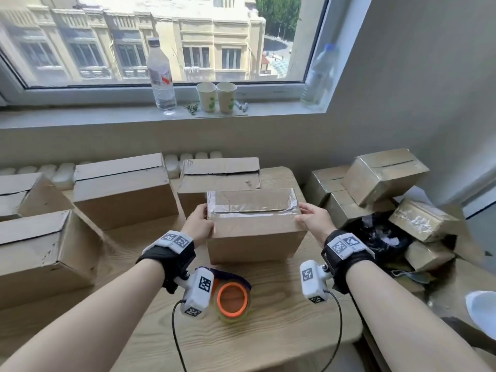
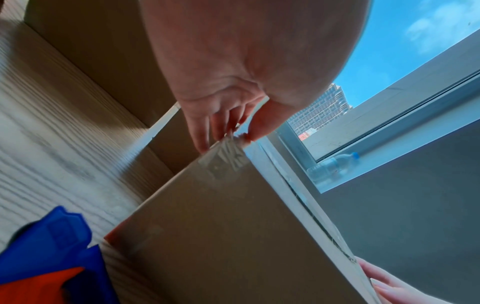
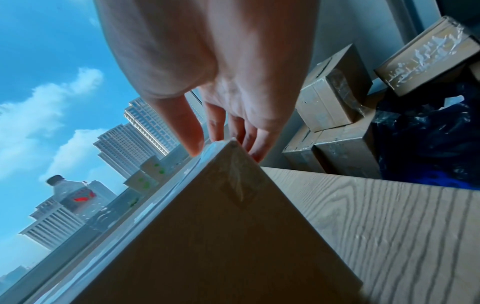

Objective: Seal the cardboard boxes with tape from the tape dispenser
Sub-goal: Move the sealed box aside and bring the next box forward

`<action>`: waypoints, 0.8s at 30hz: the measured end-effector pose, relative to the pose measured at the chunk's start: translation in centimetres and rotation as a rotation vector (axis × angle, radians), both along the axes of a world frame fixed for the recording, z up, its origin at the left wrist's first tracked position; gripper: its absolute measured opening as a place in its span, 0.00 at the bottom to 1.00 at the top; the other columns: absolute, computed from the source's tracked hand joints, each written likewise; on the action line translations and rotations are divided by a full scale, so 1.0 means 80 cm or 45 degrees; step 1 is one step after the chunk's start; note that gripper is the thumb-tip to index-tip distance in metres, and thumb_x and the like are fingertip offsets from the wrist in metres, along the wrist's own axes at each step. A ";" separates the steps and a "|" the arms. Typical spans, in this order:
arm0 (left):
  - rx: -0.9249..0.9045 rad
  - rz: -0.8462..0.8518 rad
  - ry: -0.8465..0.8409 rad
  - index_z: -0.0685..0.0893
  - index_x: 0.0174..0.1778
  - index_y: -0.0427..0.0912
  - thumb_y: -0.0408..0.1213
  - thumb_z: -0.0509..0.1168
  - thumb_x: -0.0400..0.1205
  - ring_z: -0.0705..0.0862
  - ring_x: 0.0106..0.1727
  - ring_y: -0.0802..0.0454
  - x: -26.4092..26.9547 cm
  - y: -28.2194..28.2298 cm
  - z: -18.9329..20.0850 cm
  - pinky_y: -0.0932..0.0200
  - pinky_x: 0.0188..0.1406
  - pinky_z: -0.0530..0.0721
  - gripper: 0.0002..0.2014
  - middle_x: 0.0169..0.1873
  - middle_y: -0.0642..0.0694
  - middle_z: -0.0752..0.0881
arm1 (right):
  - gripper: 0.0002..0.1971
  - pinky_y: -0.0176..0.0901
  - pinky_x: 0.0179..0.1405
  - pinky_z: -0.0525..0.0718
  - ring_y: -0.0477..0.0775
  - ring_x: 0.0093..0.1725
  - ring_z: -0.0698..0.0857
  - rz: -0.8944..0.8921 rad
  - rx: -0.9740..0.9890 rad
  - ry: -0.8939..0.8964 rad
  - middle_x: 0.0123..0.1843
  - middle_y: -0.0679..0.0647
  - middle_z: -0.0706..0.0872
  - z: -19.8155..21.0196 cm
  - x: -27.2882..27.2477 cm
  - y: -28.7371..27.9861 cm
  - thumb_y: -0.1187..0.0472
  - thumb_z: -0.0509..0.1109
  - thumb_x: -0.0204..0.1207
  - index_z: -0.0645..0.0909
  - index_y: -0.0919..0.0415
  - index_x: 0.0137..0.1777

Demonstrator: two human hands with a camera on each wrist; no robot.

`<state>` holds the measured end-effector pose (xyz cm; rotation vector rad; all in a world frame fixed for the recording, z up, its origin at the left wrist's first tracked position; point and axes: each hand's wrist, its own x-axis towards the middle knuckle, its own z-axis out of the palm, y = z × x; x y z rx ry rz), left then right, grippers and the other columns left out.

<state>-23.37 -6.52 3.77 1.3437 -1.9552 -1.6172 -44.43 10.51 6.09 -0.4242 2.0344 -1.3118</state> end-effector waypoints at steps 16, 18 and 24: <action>-0.152 -0.085 -0.260 0.68 0.75 0.33 0.27 0.65 0.79 0.73 0.73 0.44 -0.020 -0.065 -0.006 0.52 0.71 0.72 0.27 0.72 0.36 0.74 | 0.25 0.47 0.71 0.72 0.59 0.70 0.77 0.040 0.263 0.244 0.70 0.63 0.78 -0.015 -0.064 -0.046 0.69 0.71 0.75 0.73 0.70 0.72; -0.306 -0.080 -0.400 0.74 0.71 0.37 0.31 0.63 0.80 0.78 0.67 0.44 -0.008 -0.088 0.008 0.54 0.66 0.76 0.21 0.67 0.39 0.79 | 0.25 0.44 0.70 0.72 0.59 0.70 0.77 0.029 0.205 0.312 0.71 0.62 0.78 0.004 -0.068 -0.070 0.67 0.70 0.76 0.73 0.69 0.73; -0.354 0.027 -0.620 0.77 0.66 0.37 0.34 0.61 0.81 0.80 0.63 0.42 0.018 -0.142 0.020 0.53 0.62 0.77 0.17 0.62 0.39 0.83 | 0.29 0.49 0.74 0.71 0.57 0.72 0.76 0.249 0.188 0.272 0.73 0.61 0.76 0.021 -0.058 -0.166 0.67 0.73 0.74 0.71 0.67 0.75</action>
